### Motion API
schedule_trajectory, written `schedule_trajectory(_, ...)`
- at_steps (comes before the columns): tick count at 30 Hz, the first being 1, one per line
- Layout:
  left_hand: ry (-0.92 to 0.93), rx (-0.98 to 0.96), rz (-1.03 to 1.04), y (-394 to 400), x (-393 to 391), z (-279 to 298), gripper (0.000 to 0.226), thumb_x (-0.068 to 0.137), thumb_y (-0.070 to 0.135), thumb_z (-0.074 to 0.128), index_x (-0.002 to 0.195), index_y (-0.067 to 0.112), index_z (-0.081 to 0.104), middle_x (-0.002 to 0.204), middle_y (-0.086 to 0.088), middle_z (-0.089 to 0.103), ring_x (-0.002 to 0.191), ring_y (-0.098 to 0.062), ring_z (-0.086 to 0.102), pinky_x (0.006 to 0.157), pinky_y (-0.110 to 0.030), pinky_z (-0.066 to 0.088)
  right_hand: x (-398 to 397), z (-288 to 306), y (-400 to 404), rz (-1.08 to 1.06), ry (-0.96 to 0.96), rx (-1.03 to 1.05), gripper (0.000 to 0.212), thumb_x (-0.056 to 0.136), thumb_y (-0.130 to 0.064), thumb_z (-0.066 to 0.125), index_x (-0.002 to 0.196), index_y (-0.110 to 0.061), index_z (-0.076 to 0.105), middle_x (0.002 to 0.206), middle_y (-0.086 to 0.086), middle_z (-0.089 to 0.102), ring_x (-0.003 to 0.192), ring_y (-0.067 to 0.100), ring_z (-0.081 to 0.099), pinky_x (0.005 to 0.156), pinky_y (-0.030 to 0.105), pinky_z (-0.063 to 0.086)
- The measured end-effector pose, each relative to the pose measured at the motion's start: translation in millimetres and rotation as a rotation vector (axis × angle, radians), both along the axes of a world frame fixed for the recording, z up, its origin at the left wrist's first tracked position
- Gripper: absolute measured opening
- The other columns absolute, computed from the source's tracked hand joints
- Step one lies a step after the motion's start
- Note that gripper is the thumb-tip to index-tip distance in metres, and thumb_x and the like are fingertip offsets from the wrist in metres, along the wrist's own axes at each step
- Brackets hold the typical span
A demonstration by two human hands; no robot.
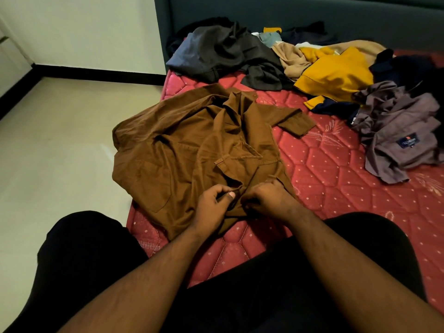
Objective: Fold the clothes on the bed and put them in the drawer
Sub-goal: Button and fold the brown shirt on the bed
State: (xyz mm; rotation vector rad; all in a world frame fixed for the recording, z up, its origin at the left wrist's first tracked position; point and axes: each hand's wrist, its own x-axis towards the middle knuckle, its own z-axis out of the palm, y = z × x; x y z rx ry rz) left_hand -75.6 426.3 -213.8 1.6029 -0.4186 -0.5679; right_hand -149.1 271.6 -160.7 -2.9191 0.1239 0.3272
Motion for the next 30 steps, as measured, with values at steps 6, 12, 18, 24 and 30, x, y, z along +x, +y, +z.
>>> schedule_trajectory(6,0.275,-0.077,-0.090,1.8,5.1,15.2,0.015,0.098,0.008,0.054,0.088,0.012,0.064,0.075,-0.001,0.065,0.066,-0.007,0.060,0.062,-0.021,0.050,-4.3,1.5,-1.4,-0.063,-0.368,0.454,0.023,0.076,-0.004,0.074,0.097,-0.014,0.077,0.094,-0.006,0.073,0.089,0.003,0.066,0.083,0.023,0.053)
schedule_trajectory(12,0.421,-0.157,-0.137,5.4,4.5,24.9,0.019,0.099,0.009,0.051,0.088,0.013,0.065,0.073,-0.003,0.068,0.064,-0.011,0.063,0.058,-0.023,0.051,-5.3,7.2,-1.6,-0.209,-0.256,0.844,0.020,0.079,0.005,0.072,0.098,-0.001,0.074,0.092,0.005,0.074,0.085,0.007,0.068,0.079,0.018,0.052)
schedule_trajectory(18,0.426,-0.185,-0.104,4.1,1.2,26.3,0.015,0.096,0.003,0.054,0.096,0.008,0.069,0.083,-0.007,0.073,0.075,-0.013,0.068,0.068,-0.023,0.056,-6.0,11.0,3.4,-0.266,-0.402,0.763,0.015,0.076,0.008,0.073,0.083,-0.005,0.074,0.077,-0.010,0.070,0.074,-0.003,0.066,0.071,0.013,0.050)
schedule_trajectory(24,0.357,-0.163,-0.070,5.9,-0.6,26.8,0.013,0.094,0.003,0.058,0.096,0.007,0.071,0.081,-0.008,0.073,0.072,-0.015,0.068,0.063,-0.025,0.057,-4.7,7.8,2.2,-0.127,-0.443,0.589,0.011,0.075,0.000,0.078,0.086,-0.004,0.076,0.082,-0.004,0.073,0.082,-0.003,0.065,0.071,0.005,0.046)
schedule_trajectory(30,0.297,-0.147,-0.036,6.7,-2.0,24.2,0.015,0.085,-0.003,0.067,0.097,0.004,0.072,0.087,-0.012,0.074,0.078,-0.019,0.069,0.074,-0.033,0.058,-2.5,1.4,3.8,-0.068,-0.471,0.526,0.011,0.075,-0.003,0.078,0.081,-0.008,0.071,0.079,-0.007,0.070,0.079,0.006,0.066,0.067,0.014,0.050)
